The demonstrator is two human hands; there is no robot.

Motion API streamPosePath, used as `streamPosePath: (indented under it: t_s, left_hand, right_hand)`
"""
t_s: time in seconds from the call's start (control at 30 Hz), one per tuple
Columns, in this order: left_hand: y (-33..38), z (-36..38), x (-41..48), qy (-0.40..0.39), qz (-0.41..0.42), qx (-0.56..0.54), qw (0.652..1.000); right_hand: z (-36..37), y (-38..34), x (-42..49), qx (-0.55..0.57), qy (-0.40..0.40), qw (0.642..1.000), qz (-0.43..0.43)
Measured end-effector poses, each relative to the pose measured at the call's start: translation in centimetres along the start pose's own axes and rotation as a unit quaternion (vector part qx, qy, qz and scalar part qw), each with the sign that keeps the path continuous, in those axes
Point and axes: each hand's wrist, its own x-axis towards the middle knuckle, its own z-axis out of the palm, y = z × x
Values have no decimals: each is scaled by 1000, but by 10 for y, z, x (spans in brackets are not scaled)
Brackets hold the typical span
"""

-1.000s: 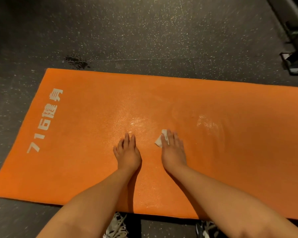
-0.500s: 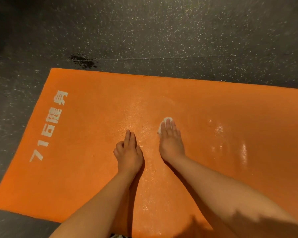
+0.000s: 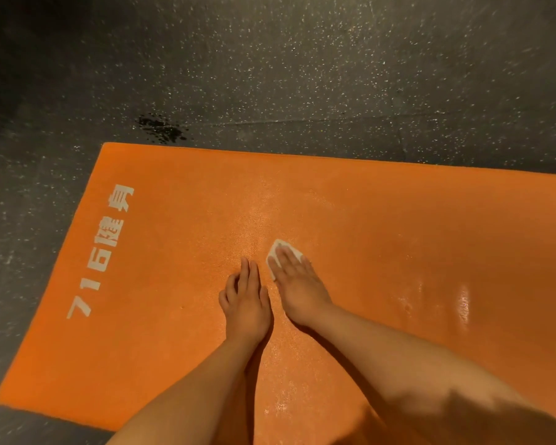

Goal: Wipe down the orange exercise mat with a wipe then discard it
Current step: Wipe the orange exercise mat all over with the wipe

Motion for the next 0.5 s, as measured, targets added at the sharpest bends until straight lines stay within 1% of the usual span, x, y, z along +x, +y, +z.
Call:
streamPosePath:
  t_s: [0.07,0.1,0.13,0.17,0.2,0.23,0.3,0.33,0.37,0.4,0.5]
  left_hand:
    - [-2,1,-1,-5,4,5,1000]
    - [-2,1,-2,-7,5,10,1000]
    - [-2,0,-3,-8,8,17,1000]
    - [-2,0,-5,-10,12,26,1000]
    - [-1,-2,-7,-14,15,35,999]
    - [0,-3,-9,-18,17,43,999]
    - [3,-6,-11,-26,12,55,998]
    - [5,-7,-11,-29,9,62,998]
    - [8,-8,-11,-30,6,68,997]
    - [10,-7,-9,-29,3,71,997]
    - [17,-9,2,-16,-1,68,998]
  right_hand:
    - [10,-3,-16,-25,-30,995,-93]
    - [11,0,-19,-38,-32,992,-113]
    - [8,5,-20,-46,-32,992,-110]
    - [4,11,-19,-47,-32,995,-81]
    - [-1,17,-18,-39,-21,999,-26]
    - [-6,23,-17,-26,2,999,45]
    - [-15,33,-15,-5,42,985,170]
    - [-16,32,-14,1,48,978,205]
    - [-14,28,-12,7,47,976,214]
    - [-11,20,-12,17,36,980,194]
    - [3,5,-13,15,-21,999,28]
